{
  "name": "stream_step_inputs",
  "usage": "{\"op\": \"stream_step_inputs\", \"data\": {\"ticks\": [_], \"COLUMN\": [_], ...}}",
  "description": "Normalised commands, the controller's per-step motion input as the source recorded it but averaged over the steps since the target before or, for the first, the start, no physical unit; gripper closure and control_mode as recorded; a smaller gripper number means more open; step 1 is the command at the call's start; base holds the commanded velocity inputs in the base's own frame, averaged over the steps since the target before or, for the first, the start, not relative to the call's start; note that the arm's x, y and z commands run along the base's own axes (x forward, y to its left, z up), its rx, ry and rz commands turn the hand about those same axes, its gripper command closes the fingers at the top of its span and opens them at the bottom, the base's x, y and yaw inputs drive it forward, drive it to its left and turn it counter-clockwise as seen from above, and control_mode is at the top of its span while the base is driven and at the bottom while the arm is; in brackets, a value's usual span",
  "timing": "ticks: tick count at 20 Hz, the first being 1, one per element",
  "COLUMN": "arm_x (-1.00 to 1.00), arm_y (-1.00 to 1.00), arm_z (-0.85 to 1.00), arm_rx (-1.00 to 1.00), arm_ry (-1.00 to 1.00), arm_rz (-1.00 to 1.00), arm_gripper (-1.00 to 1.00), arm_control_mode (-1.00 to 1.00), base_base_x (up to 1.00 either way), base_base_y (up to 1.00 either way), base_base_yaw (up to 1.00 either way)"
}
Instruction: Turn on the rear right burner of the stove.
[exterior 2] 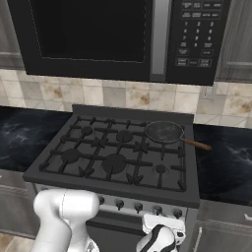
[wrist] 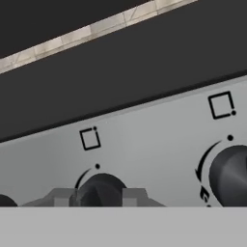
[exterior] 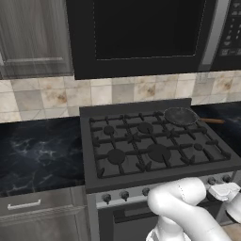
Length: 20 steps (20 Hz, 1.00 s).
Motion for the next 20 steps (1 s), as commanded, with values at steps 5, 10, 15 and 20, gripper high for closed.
{"op": "stream_step_inputs", "data": {"ticks": [5,10,15,20], "arm_x": [0.00,0.01,0.16,0.18], "arm_y": [0.00,0.08,0.32,0.46], "arm_z": [0.00,0.00,-0.08,-0.22], "arm_rx": [0.00,-0.03,-0.22,-0.40], "arm_ry": [0.01,0.00,0.12,0.19], "arm_rz": [0.00,0.00,0.00,0.00], "arm_gripper": [1.00,1.00,1.00,1.00], "arm_control_mode": [-1.00,-1.00,-1.00,-1.00], "base_base_x": [0.00,0.00,0.00,0.00], "base_base_y": [0.00,0.00,0.00,0.00], "base_base_yaw": [0.00,0.00,0.00,0.00]}}
